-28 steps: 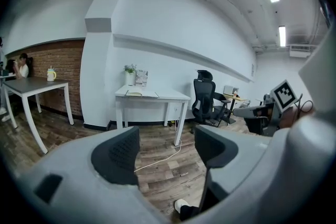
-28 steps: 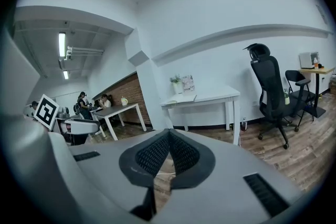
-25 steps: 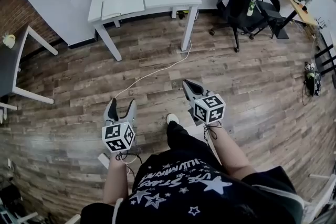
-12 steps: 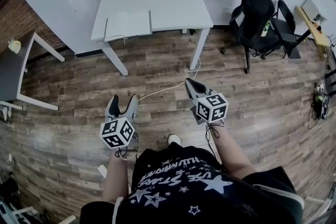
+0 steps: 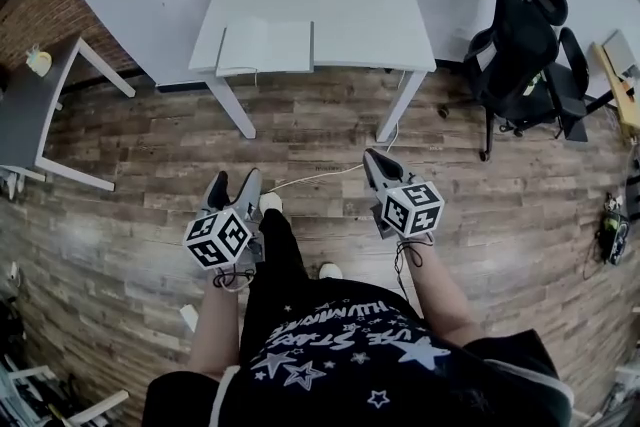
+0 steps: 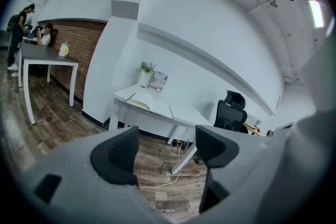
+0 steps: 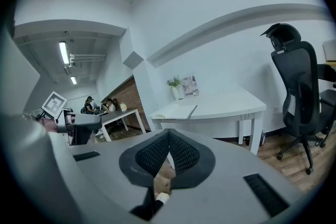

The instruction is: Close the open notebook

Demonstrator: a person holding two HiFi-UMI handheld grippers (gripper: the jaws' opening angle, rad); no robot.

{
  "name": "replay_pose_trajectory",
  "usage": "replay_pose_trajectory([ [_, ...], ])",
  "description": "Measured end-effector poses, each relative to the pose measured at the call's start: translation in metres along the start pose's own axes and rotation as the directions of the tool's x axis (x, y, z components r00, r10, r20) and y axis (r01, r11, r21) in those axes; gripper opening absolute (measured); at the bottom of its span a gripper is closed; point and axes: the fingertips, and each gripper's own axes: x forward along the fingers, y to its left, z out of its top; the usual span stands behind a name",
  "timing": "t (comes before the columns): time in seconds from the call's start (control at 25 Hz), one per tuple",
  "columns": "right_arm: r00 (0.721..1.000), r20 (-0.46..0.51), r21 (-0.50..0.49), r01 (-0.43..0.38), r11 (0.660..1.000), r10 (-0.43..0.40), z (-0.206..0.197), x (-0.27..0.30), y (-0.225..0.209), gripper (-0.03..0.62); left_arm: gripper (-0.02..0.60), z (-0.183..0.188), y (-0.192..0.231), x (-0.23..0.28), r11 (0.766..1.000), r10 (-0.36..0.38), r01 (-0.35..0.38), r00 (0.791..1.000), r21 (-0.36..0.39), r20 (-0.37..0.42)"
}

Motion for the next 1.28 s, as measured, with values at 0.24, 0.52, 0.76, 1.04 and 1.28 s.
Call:
replay_pose_trajectory([
  [0.24,0.999,-0.007,-0.010,0.036,0.999,-0.036,0.015,0.044,-0.016,0.005,0.345,0.024,0.029,0.055,0.999,-0.030,0.030,0.999,-0.028,-0.013],
  [0.52,0.998,-0.037,-0.025,0.054,0.998,-0.055,0.037,0.125,-0.030,0.005,0.345,0.056,0.074,0.134,0.994,-0.063,0.060,0.997,-0.095,-0.033],
  [0.76,0.993,-0.098,-0.065,0.064,0.996,-0.070,0.052,0.196,-0.034,0.005,0.345,0.070,0.119,0.193,0.975,-0.102,0.080,0.990,-0.206,-0.100],
  [1.04,0.985,-0.151,-0.064,0.071,0.995,-0.080,0.064,0.263,-0.042,0.005,0.345,0.073,0.164,0.250,0.943,-0.126,0.066,0.978,-0.326,-0.165],
  [1.28,0.978,-0.190,-0.066,0.079,0.995,-0.090,0.071,0.306,-0.043,0.005,0.357,0.073,0.195,0.286,0.924,-0.142,0.050,0.965,-0.378,-0.219],
])
